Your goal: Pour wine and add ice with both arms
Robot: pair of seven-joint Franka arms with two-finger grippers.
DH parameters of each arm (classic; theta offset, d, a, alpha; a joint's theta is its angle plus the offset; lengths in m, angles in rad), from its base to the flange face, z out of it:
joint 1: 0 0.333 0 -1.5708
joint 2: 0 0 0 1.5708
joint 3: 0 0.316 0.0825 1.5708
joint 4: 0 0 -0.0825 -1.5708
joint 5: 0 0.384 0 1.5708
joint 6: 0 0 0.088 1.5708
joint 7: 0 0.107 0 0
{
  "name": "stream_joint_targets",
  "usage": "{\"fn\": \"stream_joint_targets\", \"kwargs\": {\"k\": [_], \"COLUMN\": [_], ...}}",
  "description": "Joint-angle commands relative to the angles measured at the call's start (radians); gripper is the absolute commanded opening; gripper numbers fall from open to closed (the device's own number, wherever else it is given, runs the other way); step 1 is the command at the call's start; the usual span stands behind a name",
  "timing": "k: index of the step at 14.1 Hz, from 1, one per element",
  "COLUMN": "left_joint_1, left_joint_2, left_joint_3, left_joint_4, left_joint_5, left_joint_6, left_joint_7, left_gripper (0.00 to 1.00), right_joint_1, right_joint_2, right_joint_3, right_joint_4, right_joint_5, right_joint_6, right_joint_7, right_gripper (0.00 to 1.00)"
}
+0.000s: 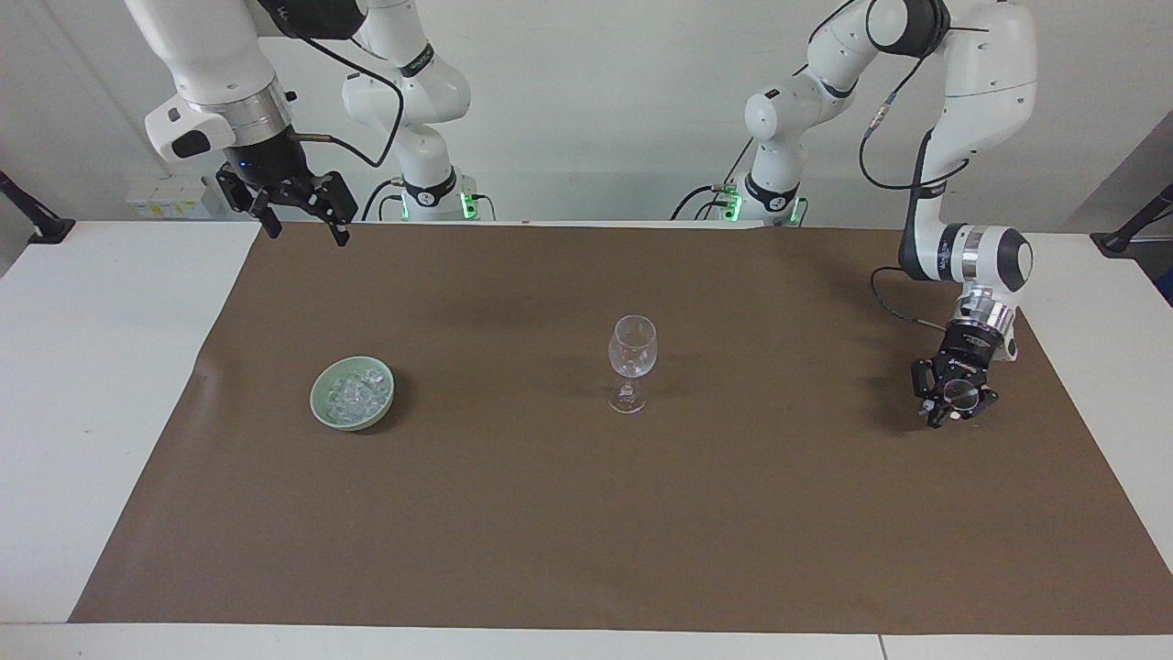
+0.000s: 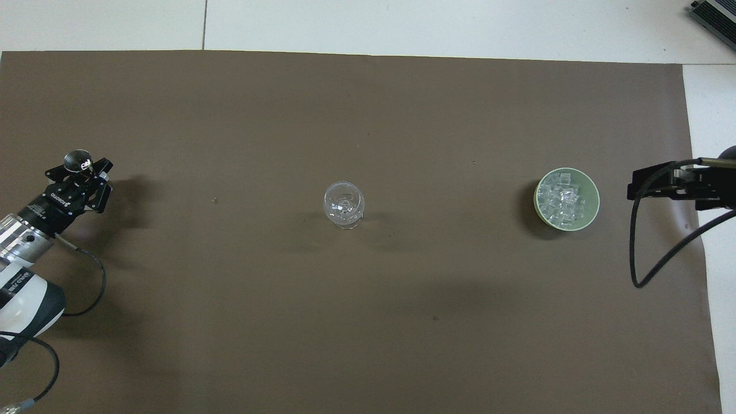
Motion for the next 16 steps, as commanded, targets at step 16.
{"fn": "stream_joint_targets", "kwargs": {"k": [16], "left_joint_1": [-0.235], "left_joint_2": [-0.185], "left_joint_3": [0.005], "left_joint_4": [-0.025], "left_joint_5": [-0.095], "left_joint_6": [0.238], "left_joint_7": [-0.056], "left_gripper": [0.00], "right_joint_1": [0.000], "right_joint_2": [-0.024], "right_joint_3": [0.000], "right_joint_4": [-0.026], "right_joint_5": [-0.002], "right_joint_6": [0.000], "right_joint_7": [-0.015], "right_gripper": [1.00]}}
